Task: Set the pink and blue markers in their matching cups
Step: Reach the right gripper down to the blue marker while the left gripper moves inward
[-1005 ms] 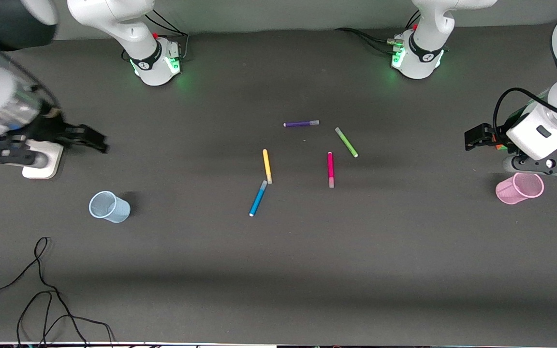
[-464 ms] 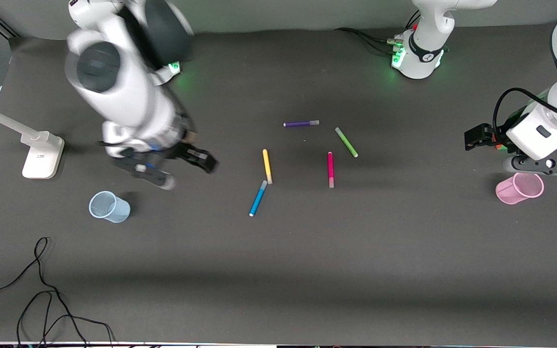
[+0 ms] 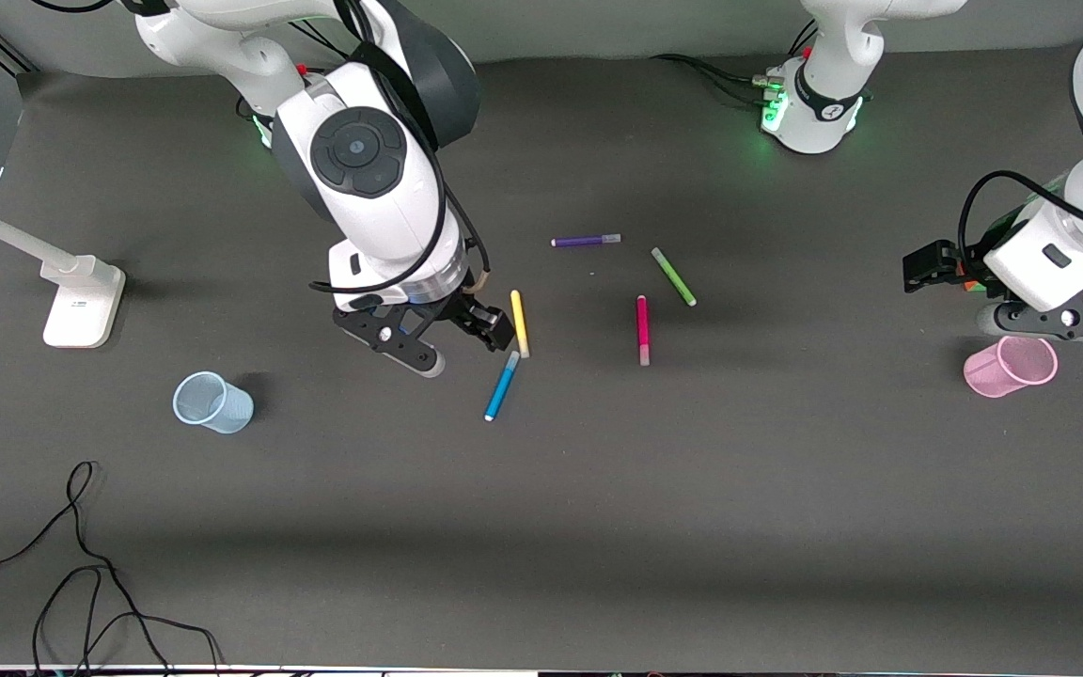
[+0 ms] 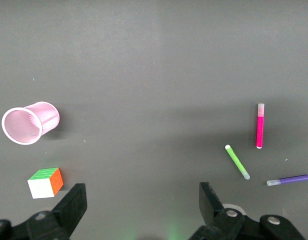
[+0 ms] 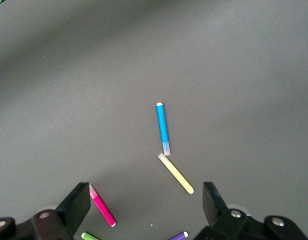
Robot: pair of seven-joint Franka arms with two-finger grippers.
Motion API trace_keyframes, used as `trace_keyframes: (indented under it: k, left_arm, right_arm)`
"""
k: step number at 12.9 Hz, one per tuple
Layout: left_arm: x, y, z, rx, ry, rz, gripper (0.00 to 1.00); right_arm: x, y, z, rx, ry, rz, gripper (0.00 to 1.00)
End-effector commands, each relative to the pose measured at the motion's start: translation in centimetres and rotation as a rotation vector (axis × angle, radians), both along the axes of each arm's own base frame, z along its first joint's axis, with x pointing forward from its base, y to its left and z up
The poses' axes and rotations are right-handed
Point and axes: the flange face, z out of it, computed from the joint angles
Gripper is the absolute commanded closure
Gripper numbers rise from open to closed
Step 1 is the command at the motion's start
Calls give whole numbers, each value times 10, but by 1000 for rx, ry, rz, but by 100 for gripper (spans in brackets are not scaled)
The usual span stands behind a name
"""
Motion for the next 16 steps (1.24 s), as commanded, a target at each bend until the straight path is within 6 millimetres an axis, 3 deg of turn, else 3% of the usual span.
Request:
trace_keyframes:
  k: [1, 4, 8, 10, 12, 16]
  left_arm:
    - [-5, -2, 2, 8, 7, -22, 0]
    - [-6, -9, 1, 7, 19, -30, 0]
    - [-7, -31, -3, -7, 17, -34, 3]
    - [-10, -62, -7, 9, 22, 34, 3]
    - [-13, -99, -25, 29, 50, 41, 2]
    - [-4, -154, -86, 49, 104, -22, 3]
  right_arm:
    - [2, -7, -30, -1, 11, -38, 0]
    - [0, -10, -67, -3, 13, -44, 0]
    - [1, -19, -141, 5, -13, -60, 0]
    - [3, -16, -169, -4, -9, -63, 0]
    - [4, -13, -199, -14, -3, -61, 0]
    - [-1, -2, -260, -32, 5, -44, 0]
